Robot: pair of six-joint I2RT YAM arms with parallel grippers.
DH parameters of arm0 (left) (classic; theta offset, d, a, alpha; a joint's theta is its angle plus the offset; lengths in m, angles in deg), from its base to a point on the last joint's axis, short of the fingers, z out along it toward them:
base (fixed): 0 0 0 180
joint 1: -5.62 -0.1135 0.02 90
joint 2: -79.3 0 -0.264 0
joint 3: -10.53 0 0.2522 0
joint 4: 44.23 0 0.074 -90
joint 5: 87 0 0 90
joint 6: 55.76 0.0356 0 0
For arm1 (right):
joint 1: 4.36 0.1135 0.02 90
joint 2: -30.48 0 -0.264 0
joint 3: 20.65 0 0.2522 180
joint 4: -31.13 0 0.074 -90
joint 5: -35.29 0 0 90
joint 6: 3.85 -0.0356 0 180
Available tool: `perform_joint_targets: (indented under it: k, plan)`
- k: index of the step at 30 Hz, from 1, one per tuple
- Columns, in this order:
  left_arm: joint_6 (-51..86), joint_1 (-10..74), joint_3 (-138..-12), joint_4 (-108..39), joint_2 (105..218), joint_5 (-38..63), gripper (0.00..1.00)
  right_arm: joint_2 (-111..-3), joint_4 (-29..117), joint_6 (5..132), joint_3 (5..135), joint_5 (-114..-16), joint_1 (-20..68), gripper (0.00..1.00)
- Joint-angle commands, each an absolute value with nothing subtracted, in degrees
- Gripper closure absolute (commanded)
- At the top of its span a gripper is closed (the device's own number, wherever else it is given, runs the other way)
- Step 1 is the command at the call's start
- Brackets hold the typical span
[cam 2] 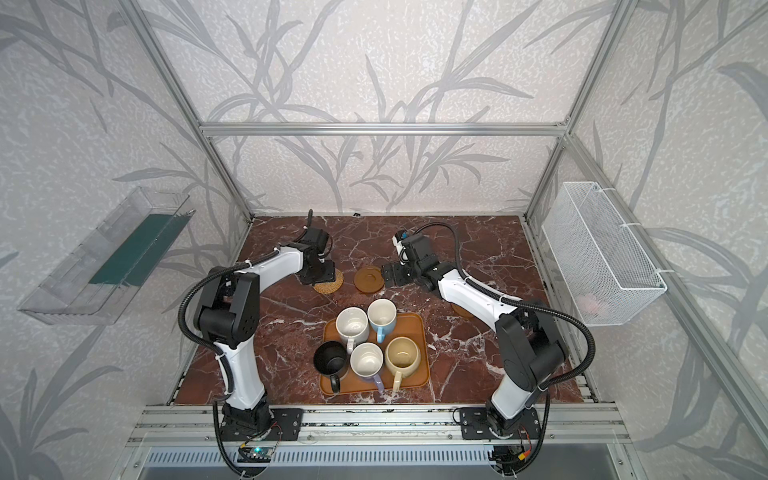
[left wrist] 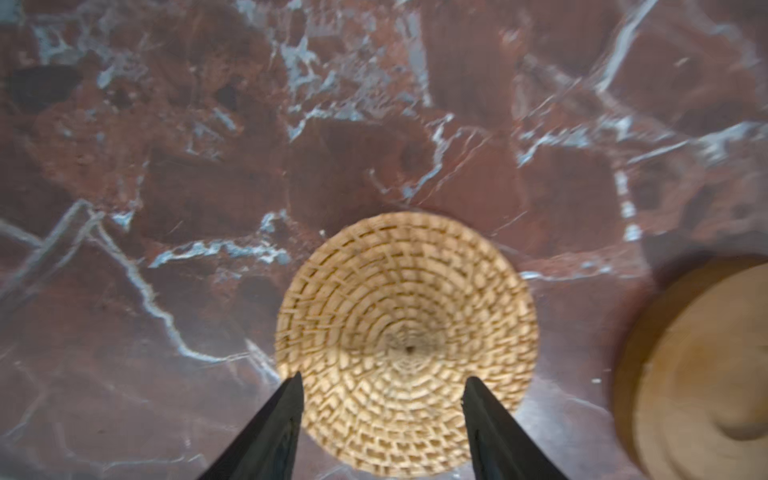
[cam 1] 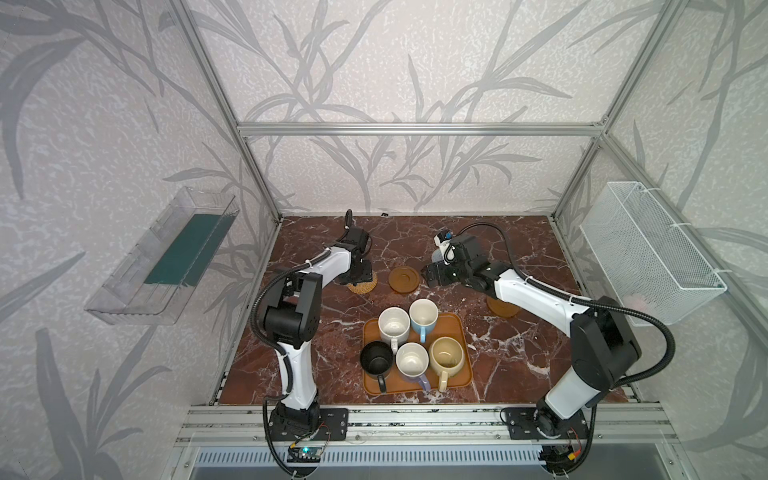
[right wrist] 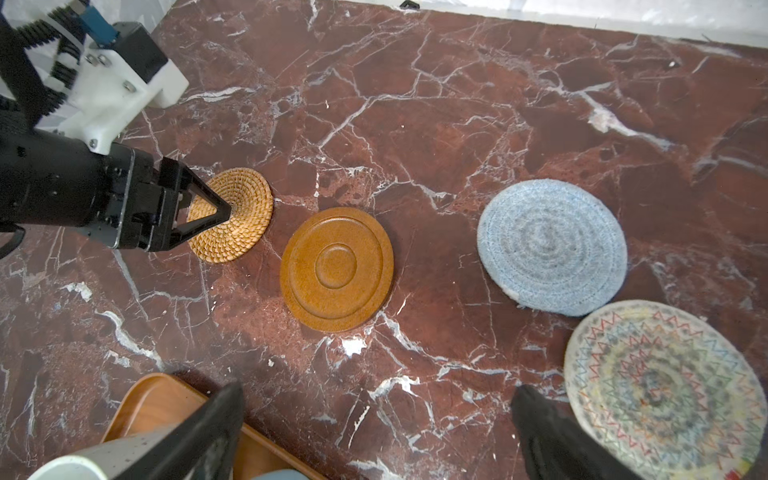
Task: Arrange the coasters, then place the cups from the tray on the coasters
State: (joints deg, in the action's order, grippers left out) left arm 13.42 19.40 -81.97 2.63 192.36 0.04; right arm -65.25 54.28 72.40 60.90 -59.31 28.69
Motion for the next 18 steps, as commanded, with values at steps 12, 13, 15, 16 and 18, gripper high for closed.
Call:
perform_joint_targets:
  k: [12,13,15,16,18]
  plan:
    - [12.1,17.9,-83.7,11.7,195.0,-9.7,0.38,-66.9,54.4,71.2,63.5,-60.9,29.4,0.00]
    - [11.9,17.7,-82.5,11.1,194.2,-9.5,0.38,-67.0,54.4,71.2,63.7,-60.9,29.5,0.00]
    - [11.8,17.5,-81.2,10.6,193.1,-9.1,0.39,-67.0,54.6,71.4,64.2,-61.0,29.6,0.00]
    - [11.8,17.3,-80.8,10.4,192.7,-8.8,0.39,-68.5,55.0,71.5,64.6,-61.0,29.7,0.00]
    - [12.1,17.3,-80.1,9.0,192.0,-7.4,0.39,-69.2,55.5,71.8,65.3,-60.9,29.9,0.00]
